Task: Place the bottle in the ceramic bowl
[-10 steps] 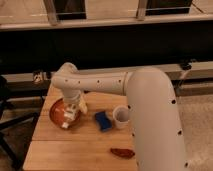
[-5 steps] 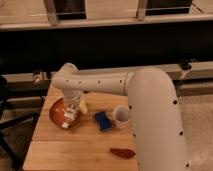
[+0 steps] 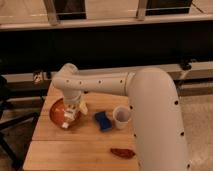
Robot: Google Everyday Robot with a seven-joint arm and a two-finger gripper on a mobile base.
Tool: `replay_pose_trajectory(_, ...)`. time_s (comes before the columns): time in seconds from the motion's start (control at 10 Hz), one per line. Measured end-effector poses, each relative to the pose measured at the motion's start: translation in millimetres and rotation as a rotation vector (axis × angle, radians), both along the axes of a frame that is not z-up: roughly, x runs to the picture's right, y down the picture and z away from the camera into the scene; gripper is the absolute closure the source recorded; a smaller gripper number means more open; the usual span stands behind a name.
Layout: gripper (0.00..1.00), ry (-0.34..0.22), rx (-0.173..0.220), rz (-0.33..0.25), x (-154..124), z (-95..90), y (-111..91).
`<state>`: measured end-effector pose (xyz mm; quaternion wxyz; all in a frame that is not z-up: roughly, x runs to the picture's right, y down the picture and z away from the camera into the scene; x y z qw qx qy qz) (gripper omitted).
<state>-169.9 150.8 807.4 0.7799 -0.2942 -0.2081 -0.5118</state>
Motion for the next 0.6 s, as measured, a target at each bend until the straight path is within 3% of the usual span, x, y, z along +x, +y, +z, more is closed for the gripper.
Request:
replay_pose_trajectory(0.2, 0.20, 0.001, -0.001, 0.002, -0.2, -0.8, 0.3)
replay_pose_trajectory(0.4, 0.27, 0.001, -0.004, 0.003, 0.1, -2.0, 1.5)
replay_pose_trajectory(0.6, 0.22, 0.001, -0.007, 0.005, 0.2, -2.9, 2.7)
